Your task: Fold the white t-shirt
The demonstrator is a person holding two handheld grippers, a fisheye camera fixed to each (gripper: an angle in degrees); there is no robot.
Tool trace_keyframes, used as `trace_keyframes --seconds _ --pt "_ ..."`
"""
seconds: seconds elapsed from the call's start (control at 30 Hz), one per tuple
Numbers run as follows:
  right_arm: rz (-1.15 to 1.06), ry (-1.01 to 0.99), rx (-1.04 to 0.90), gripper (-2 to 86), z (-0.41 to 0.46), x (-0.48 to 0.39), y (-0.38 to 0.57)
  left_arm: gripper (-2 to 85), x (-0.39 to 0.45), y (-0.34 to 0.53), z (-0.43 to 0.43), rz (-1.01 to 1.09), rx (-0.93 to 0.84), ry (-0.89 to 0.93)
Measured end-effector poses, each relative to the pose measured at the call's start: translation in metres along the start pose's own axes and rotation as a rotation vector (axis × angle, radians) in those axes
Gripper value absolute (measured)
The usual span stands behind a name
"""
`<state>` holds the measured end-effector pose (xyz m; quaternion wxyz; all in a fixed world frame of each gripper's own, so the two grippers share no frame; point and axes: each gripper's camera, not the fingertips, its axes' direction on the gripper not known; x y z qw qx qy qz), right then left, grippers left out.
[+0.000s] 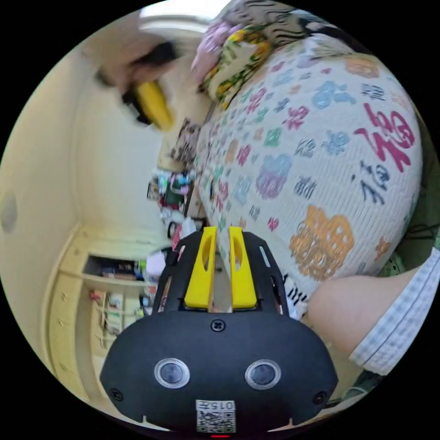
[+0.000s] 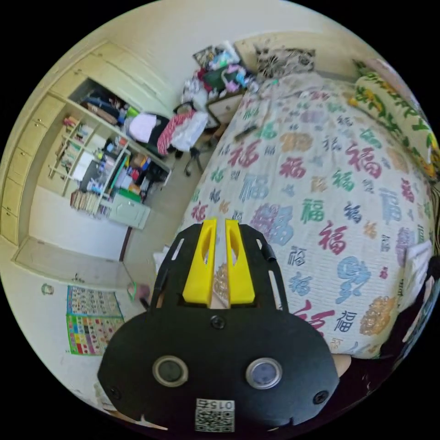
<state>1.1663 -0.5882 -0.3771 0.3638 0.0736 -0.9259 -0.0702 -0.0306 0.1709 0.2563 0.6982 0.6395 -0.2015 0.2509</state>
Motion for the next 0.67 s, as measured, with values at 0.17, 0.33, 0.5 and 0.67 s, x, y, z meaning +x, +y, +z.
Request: trace_keyframes --seconds 0.17,0.33,0.5,0.67 --pt "-0.001 0.068 0.228 4.6 -0.138 -0.015 -0.006 2.4 0.088 -0.126 -0.073 0.209 0.236 -0.022" --pt "0.035 0.217 0.338 4.8 -0.246 0.014 0.005 1.6 0.159 -0.220 -0.127 0.333 0.372 -0.047" --pt "0.133 0.322 0.317 6.4 -0.315 0.100 0.027 1.1 0.222 -0.293 -0.160 0.430 0.474 -0.067" --pt "0.331 0.547 0.070 10.7 -0.324 0.223 0.057 1.2 0.259 -0.343 -0.162 0.483 0.505 -0.060"
